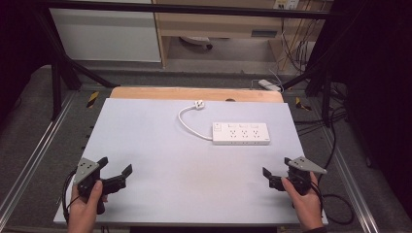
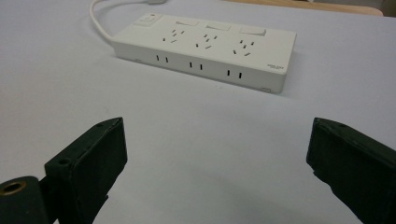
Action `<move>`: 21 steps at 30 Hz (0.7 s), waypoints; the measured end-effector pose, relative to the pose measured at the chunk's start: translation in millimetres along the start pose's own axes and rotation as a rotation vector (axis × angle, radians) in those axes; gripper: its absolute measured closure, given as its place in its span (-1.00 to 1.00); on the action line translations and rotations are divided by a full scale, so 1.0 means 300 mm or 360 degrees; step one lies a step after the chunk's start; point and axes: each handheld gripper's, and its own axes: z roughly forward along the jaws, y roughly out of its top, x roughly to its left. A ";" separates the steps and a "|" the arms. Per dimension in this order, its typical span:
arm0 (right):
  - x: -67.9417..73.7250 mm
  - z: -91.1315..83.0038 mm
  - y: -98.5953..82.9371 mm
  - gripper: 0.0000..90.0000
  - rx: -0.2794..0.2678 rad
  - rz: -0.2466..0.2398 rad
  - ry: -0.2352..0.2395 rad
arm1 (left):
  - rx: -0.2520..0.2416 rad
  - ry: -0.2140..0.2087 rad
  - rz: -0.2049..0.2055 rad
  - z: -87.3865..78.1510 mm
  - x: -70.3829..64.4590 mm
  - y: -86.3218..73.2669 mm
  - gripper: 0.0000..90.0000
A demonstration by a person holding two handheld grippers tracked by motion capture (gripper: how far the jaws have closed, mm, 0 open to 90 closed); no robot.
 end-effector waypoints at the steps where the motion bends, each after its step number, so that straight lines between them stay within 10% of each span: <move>1: -0.001 -0.001 0.000 -0.88 -0.0003 0.0001 -0.0004 | 0.0001 0.0000 -0.0001 0.000 0.001 0.000 -0.87; 21: 0.011 -0.022 0.031 -0.94 -0.0086 0.0080 0.0044 | 0.0026 -0.0015 0.0024 0.005 -0.005 -0.001 -0.87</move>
